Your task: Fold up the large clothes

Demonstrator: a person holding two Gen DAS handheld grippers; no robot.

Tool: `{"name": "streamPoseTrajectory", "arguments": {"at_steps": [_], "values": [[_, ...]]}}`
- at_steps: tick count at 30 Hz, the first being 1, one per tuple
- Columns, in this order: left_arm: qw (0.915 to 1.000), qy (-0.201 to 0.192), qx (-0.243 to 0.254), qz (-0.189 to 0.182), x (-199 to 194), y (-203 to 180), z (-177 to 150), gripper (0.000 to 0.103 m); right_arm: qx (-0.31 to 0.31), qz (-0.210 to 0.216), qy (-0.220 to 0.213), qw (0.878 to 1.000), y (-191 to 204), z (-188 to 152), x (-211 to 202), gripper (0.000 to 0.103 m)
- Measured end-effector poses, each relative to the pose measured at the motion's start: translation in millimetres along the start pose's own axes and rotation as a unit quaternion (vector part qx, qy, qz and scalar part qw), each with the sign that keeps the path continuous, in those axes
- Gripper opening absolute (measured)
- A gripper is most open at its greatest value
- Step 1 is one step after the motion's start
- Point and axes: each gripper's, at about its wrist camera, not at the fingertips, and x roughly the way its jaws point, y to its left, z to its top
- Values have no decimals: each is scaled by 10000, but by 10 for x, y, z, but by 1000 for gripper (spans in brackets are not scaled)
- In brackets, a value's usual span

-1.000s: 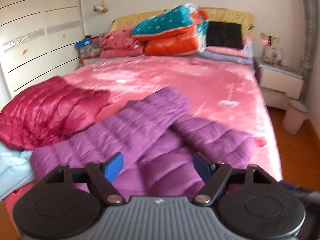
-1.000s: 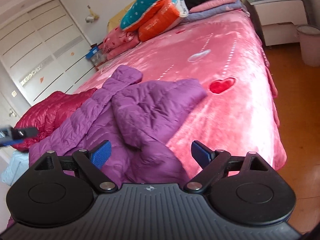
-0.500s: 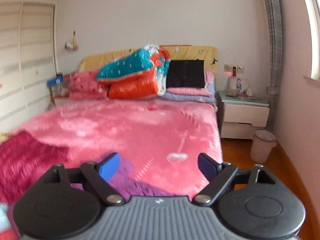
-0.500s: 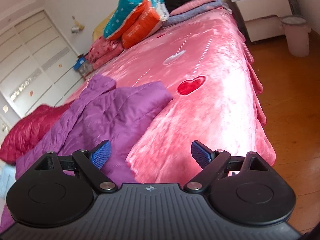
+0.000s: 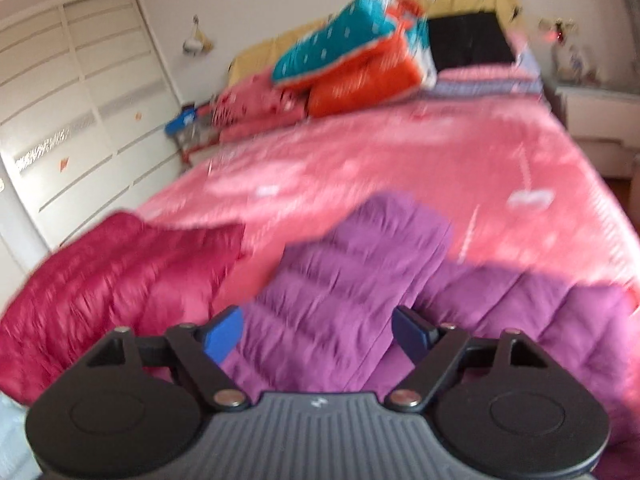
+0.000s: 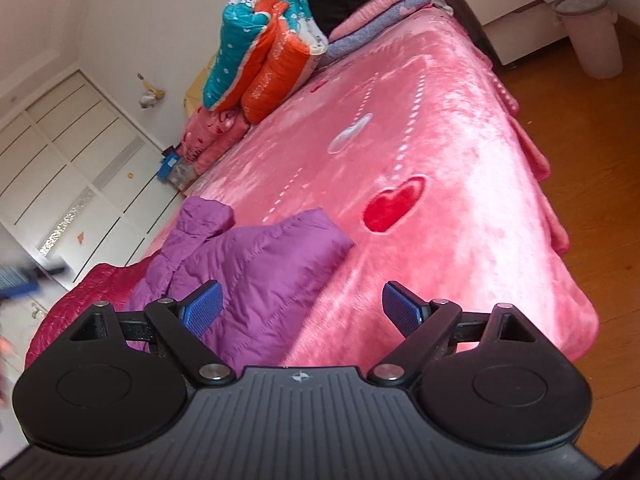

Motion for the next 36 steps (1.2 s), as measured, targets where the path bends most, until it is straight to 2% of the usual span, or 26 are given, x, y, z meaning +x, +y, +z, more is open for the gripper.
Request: {"name": "streamPoseTrajectory", "arguments": {"at_steps": [5,9,15,18,20,21,22,24,25,27,31,34,36], "values": [[9998,97,150,133,448,-99,-189,80,-23,15,20,10000,60,33,173,103],[9974,67,633,340,686,-251,-246,80,132,100,83,9998,32,51,257,103],[9917,-58,1155,567,835,-457,-326,86,258,114,138,9995,9,41,288,103],[9909,-25,1202,606,906,-462,-328,87,268,108,190,9994,19,23,294,103],[9927,-3,1095,509,929,-420,-320,77,257,97,210,9994,27,12,284,103],[9945,13,969,406,922,-389,-311,63,260,93,205,9994,29,7,275,103],[9958,-2,841,359,899,-361,-297,56,267,86,200,9994,30,6,271,103],[9961,-94,751,444,867,-336,-275,25,285,72,199,9994,29,4,264,103],[9963,-113,684,504,847,-312,-261,15,290,61,203,9994,33,2,265,103],[9982,-95,334,496,803,-173,-223,9,280,44,209,9994,38,4,262,103],[9977,-199,-447,465,575,206,-139,6,231,43,206,9995,48,22,243,103],[9931,-288,-1007,527,303,549,-125,6,235,45,193,9995,51,44,240,103],[9845,-296,-1600,662,88,848,-186,6,215,45,182,9996,60,53,238,103]]}}
